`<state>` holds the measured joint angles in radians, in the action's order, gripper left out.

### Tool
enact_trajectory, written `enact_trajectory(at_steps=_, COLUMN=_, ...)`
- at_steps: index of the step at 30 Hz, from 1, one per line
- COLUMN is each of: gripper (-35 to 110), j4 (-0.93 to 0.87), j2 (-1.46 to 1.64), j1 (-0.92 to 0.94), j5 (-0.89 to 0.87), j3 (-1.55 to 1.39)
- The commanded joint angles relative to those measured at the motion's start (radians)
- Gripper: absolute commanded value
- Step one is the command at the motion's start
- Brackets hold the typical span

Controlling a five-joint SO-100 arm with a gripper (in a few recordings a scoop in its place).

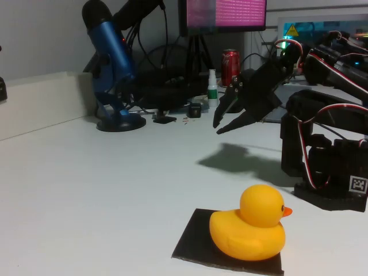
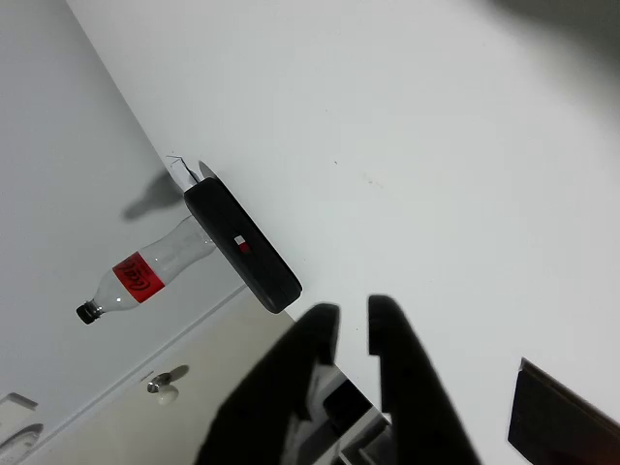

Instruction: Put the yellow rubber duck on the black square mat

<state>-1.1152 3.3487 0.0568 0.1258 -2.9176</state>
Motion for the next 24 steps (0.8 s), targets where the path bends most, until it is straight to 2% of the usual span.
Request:
enact_trajectory(at_steps=1, gripper=3, j4=0.006, j2=0.005, j1=0.012, j5=0.005, j3=-0.043)
enact_trajectory(at_steps=24, gripper=3, j4=0.015, j2=0.011, j1=0.009, j5=0.006, j3=-0.071)
